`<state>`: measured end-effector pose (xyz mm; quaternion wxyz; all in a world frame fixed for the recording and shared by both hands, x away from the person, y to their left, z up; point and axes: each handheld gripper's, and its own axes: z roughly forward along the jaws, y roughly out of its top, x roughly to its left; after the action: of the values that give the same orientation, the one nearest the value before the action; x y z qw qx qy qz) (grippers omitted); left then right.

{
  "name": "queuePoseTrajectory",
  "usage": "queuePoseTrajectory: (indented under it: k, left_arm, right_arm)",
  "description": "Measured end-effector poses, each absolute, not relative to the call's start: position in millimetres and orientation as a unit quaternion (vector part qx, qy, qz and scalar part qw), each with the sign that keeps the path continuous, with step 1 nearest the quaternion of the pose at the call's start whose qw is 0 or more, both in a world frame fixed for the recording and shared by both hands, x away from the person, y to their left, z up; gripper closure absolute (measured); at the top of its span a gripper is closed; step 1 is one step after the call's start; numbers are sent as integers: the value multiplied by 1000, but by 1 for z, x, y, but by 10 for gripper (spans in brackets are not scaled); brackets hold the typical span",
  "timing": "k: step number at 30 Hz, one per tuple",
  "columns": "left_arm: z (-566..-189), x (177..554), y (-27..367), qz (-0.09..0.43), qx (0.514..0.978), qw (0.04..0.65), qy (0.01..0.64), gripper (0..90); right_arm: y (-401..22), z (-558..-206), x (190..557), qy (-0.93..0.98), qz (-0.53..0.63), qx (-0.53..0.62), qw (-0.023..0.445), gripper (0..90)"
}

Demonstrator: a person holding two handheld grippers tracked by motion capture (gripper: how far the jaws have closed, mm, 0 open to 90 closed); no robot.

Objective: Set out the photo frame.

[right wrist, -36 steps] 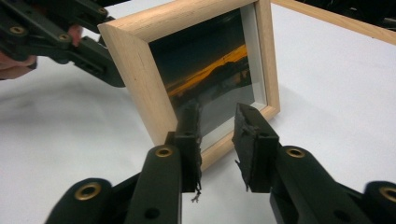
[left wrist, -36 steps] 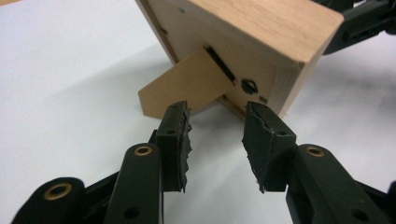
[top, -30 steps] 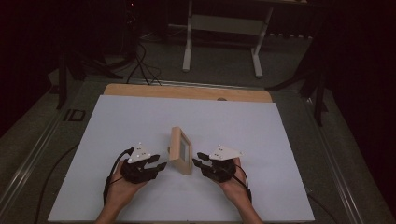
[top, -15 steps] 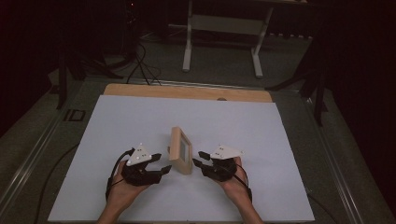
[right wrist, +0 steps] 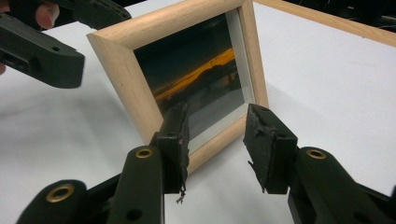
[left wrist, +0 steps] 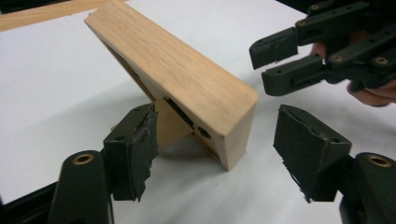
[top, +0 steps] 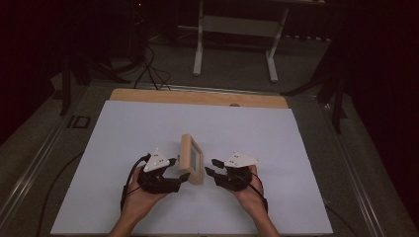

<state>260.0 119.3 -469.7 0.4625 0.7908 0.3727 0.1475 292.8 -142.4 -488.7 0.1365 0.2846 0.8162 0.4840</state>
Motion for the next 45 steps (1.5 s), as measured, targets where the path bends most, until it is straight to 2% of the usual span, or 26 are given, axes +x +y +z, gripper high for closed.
queuePoseTrajectory:
  k: [7, 14, 26, 32, 45]
  left_arm:
    - [-469, 267, 109, 151, 784, 457, 391, 258]
    - [-471, 271, 97, 163, 787, 439, 402, 257]
    - [-475, 280, 91, 149, 779, 433, 428, 359]
    - [-475, 281, 92, 144, 779, 433, 430, 375]
    - [-471, 284, 92, 160, 780, 433, 423, 576]
  right_arm:
    - [-144, -487, 293, 815, 485, 285, 138, 593]
    - [-147, -485, 294, 812, 489, 287, 140, 592]
    - [-148, -484, 294, 811, 489, 287, 142, 590]
    - [-152, -482, 295, 807, 493, 289, 146, 588]
    - [-160, -476, 297, 799, 496, 299, 159, 574]
